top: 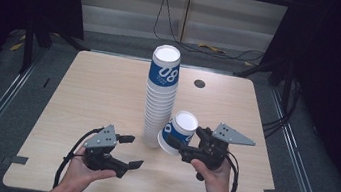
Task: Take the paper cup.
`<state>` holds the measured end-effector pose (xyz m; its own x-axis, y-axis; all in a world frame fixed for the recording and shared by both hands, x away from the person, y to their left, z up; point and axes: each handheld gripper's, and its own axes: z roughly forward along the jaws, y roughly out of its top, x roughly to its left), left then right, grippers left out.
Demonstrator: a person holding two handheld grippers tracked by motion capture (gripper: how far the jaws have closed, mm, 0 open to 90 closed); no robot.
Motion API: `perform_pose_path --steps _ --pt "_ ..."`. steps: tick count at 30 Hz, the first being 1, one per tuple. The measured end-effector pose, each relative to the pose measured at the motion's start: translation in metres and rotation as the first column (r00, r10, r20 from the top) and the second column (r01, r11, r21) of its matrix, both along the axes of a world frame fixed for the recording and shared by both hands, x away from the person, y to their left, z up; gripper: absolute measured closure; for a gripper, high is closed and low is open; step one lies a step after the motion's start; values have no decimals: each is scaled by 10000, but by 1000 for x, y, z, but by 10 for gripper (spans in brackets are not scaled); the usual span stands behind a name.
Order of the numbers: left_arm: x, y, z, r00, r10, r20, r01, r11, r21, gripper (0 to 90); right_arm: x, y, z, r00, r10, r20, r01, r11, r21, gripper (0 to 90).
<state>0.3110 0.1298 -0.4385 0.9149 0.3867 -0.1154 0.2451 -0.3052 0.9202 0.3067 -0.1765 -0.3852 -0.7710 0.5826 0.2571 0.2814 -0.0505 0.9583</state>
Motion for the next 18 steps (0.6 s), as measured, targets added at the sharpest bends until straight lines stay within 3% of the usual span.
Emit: perform_pose_path --steps 4,7,11,18 --pt "-3 -4 -2 9998 -184 -85 182 9996 -230 180 -3 2 -8 9999 128 -113 -128 9999 -23 250" --pt "-8 -6 -4 9993 -314 197 314 9995 -1 181 -5 6 -22 9989 239 -406 -243 9997 -101 250" --pt "-10 -6 -7 9990 -389 230 390 9992 -23 183 -6 9 -29 9981 390 -484 -395 9992 -108 250" --pt "-17 -6 -13 9987 -321 396 338 9985 -428 183 -10 13 -42 9956 653 -666 -652 9979 44 251"
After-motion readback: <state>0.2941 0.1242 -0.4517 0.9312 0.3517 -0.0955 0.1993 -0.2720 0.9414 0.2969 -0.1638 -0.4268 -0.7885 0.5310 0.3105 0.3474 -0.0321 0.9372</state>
